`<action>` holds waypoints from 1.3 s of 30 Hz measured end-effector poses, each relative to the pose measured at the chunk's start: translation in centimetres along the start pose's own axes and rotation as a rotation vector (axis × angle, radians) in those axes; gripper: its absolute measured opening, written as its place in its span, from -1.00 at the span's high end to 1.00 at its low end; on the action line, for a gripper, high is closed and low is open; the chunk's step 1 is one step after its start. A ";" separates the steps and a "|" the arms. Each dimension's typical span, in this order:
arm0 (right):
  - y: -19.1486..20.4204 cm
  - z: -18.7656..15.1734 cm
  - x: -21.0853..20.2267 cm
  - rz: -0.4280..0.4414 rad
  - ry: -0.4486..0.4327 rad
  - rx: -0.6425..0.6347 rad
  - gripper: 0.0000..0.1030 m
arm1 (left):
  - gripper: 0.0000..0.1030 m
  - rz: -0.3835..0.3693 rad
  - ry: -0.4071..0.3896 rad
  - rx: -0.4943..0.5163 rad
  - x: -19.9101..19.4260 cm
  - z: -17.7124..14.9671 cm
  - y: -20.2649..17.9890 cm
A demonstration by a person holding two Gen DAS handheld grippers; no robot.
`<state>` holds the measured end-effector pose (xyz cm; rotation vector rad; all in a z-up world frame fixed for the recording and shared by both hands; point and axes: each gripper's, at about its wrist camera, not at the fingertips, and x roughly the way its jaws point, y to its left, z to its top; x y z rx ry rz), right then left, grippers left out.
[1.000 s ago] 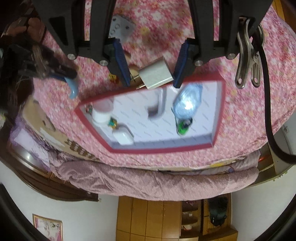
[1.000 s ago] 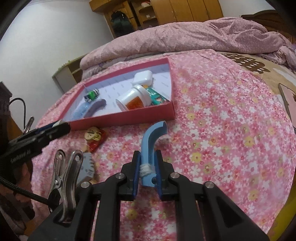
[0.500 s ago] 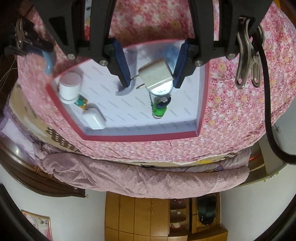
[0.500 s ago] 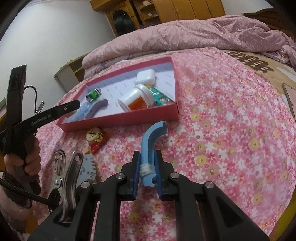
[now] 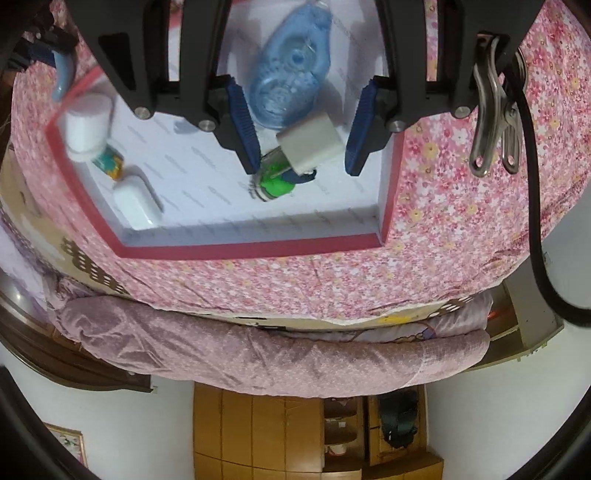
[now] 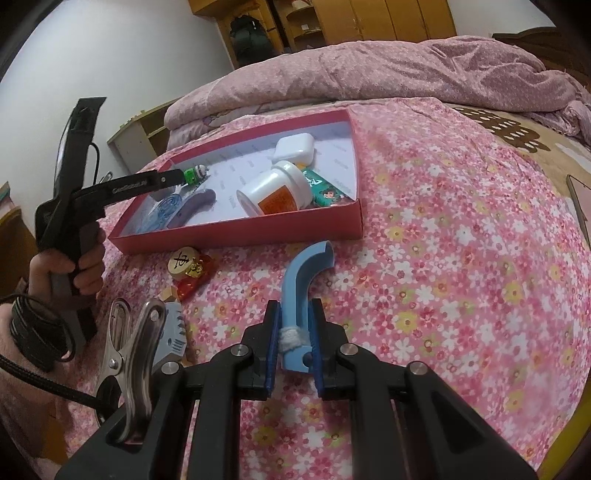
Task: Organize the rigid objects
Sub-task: 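Carry the charger and blue hook over the tray with both grippers, then open both grippers to release the charger and hook in the tray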
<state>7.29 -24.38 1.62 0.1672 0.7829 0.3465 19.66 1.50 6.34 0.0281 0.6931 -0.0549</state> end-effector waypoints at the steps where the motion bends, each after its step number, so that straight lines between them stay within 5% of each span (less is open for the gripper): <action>1: 0.0 0.0 0.0 0.002 0.000 0.001 0.68 | 0.02 -0.002 0.009 -0.009 0.3 0.0 0.1; 23: 0.6 4.6 -1.5 0.005 -0.103 -0.060 0.68 | -0.18 0.012 0.031 0.046 1.4 -0.8 -0.5; 32: 0.7 10.1 2.1 -0.047 -0.136 -0.104 0.68 | -0.18 0.017 0.033 0.051 1.4 -0.9 -0.5; 39: 0.0 10.7 5.2 -0.082 -0.099 -0.080 0.68 | -0.19 0.022 0.031 0.051 1.5 -0.9 -0.5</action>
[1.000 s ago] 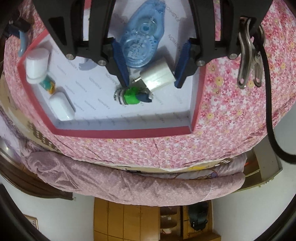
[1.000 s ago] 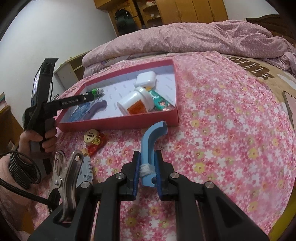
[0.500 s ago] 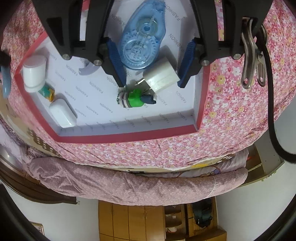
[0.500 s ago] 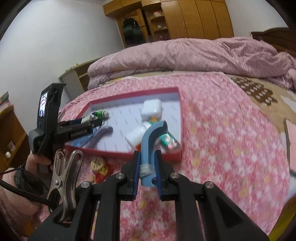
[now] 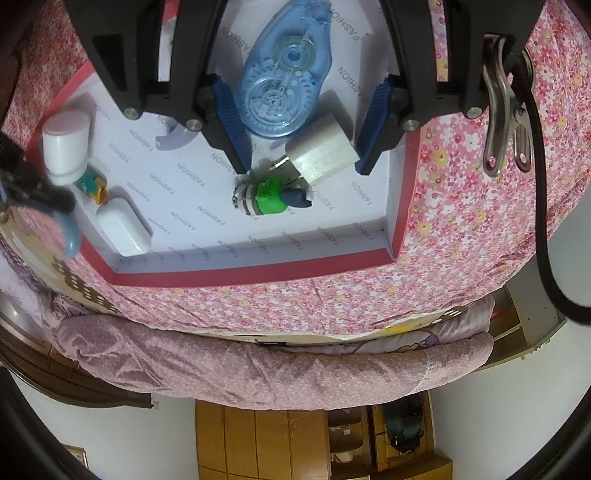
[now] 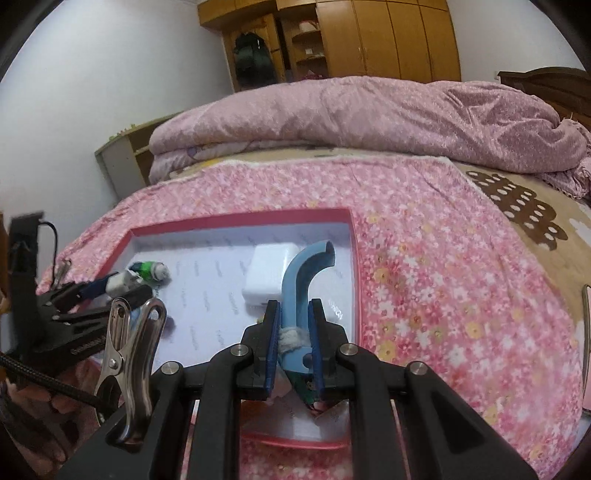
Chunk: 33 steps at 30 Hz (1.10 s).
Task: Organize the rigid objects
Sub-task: 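Open both grippers to release the charger and hook in the tray, then lower the right gripper onto the grey perforated plate and close it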
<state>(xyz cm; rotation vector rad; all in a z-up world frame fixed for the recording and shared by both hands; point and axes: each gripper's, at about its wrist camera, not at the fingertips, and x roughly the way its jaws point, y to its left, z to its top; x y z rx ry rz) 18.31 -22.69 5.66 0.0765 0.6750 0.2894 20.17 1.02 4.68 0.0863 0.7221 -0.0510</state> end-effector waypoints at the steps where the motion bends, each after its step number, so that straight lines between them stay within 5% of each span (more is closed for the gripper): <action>1: 0.0 -0.1 0.2 -0.010 -0.001 -0.004 0.68 | -0.19 -0.001 0.001 0.000 0.0 0.0 0.0; 13: -0.8 -0.7 0.4 0.021 -0.038 0.024 0.65 | -0.20 0.016 0.001 -0.002 0.1 0.1 0.0; 26: -0.9 -1.0 -0.7 0.112 -0.094 0.064 0.12 | -0.20 0.029 -0.005 -0.071 -2.3 -0.2 0.4; 33: 0.4 -1.3 -2.6 0.089 -0.154 0.004 0.10 | -0.20 0.038 -0.002 -0.105 -4.3 -0.7 0.8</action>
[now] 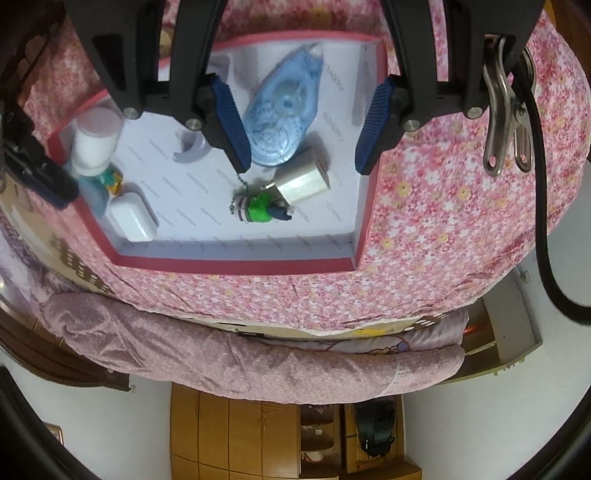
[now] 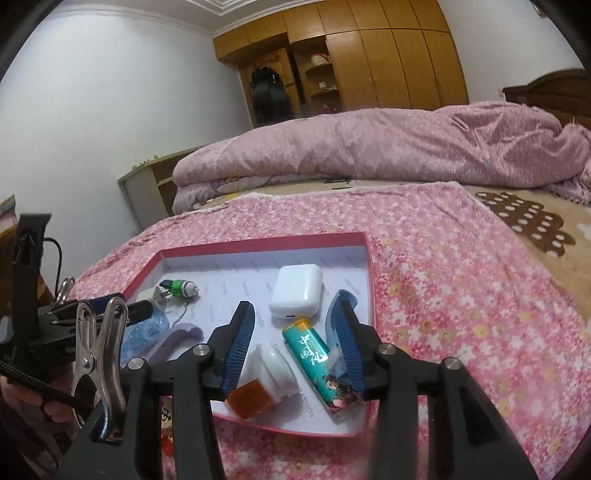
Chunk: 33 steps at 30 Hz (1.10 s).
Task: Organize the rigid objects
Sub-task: 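Lower the right gripper onto the grey perforated plate and close it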
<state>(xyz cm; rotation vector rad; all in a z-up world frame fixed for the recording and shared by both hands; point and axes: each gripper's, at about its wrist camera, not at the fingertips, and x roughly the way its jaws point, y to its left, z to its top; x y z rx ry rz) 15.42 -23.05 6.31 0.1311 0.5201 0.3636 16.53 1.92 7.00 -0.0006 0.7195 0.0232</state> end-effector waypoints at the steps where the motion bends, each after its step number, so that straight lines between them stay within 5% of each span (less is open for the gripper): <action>1: 0.2 0.1 -0.1 0.007 0.005 -0.003 0.10 | -0.20 -0.005 -0.002 -0.005 -0.3 -0.1 0.1; 13: 3.5 -2.4 -4.4 0.049 0.100 -0.046 0.07 | -0.20 -0.024 -0.020 0.041 -5.5 -2.8 0.1; 23: 7.5 -7.1 -5.7 0.118 0.234 -0.186 -0.56 | -0.20 0.004 0.015 0.062 -6.9 -6.1 0.5; 33: 11.0 -9.9 -3.7 0.096 0.301 -0.342 -0.58 | -0.20 -0.002 0.064 0.010 -6.2 -7.8 2.2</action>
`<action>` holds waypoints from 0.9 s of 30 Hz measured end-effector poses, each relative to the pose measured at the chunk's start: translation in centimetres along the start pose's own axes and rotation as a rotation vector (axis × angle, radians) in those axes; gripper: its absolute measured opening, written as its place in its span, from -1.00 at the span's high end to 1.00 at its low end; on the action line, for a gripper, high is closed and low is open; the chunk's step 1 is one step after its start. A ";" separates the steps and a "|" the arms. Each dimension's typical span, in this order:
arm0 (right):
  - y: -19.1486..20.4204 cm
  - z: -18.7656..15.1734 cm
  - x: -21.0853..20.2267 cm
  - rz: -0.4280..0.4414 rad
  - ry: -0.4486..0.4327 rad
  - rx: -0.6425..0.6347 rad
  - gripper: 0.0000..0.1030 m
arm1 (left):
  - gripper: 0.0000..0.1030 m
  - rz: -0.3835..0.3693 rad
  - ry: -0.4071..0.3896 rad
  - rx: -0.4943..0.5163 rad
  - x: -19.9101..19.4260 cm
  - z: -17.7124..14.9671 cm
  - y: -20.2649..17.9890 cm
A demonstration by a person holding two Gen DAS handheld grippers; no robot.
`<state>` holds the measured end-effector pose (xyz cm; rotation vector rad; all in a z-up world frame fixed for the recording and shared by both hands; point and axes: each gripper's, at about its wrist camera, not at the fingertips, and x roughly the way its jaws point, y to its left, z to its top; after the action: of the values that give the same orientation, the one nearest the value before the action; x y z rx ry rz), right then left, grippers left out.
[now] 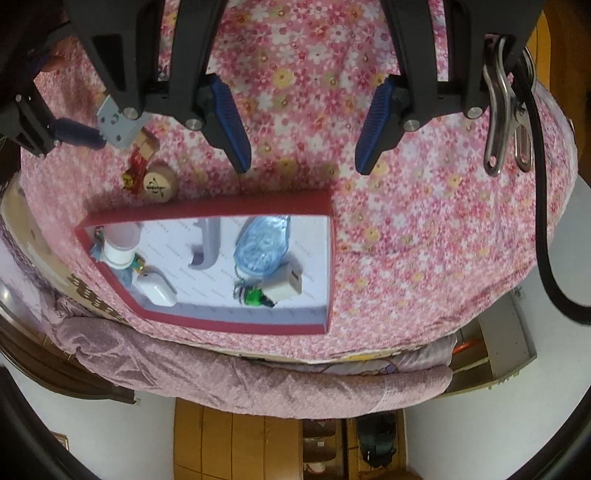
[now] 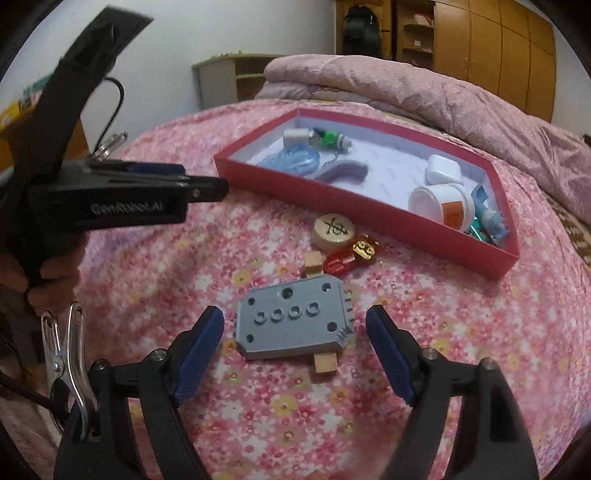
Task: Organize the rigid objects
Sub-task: 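Lower the right gripper onto the grey perforated plate and close it, then grasp the wooden stick piece with left gripper while right holds the grey plate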
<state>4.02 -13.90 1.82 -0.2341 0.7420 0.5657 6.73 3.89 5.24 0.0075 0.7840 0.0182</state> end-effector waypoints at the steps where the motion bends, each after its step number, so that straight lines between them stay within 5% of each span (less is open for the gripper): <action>1: 0.0 0.0 0.2 -0.012 0.004 -0.003 -0.58 | -0.20 -0.002 0.003 -0.004 0.1 0.0 0.0; 10: -0.4 0.0 0.7 -0.013 0.005 0.012 -0.56 | -0.20 -0.009 0.014 0.004 0.5 -0.4 -0.5; 13: -0.5 0.0 0.4 -0.006 -0.012 0.011 -0.22 | -0.20 -0.013 0.011 0.013 0.3 -0.5 -0.7; 27: -3.1 -0.5 -3.2 -0.007 -0.061 0.106 -0.21 | -0.20 -0.042 0.003 0.049 -0.7 -0.9 -1.7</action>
<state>3.53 -17.93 3.74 -0.1202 0.7096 0.5234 5.61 2.22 5.03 0.0376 0.7875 -0.0414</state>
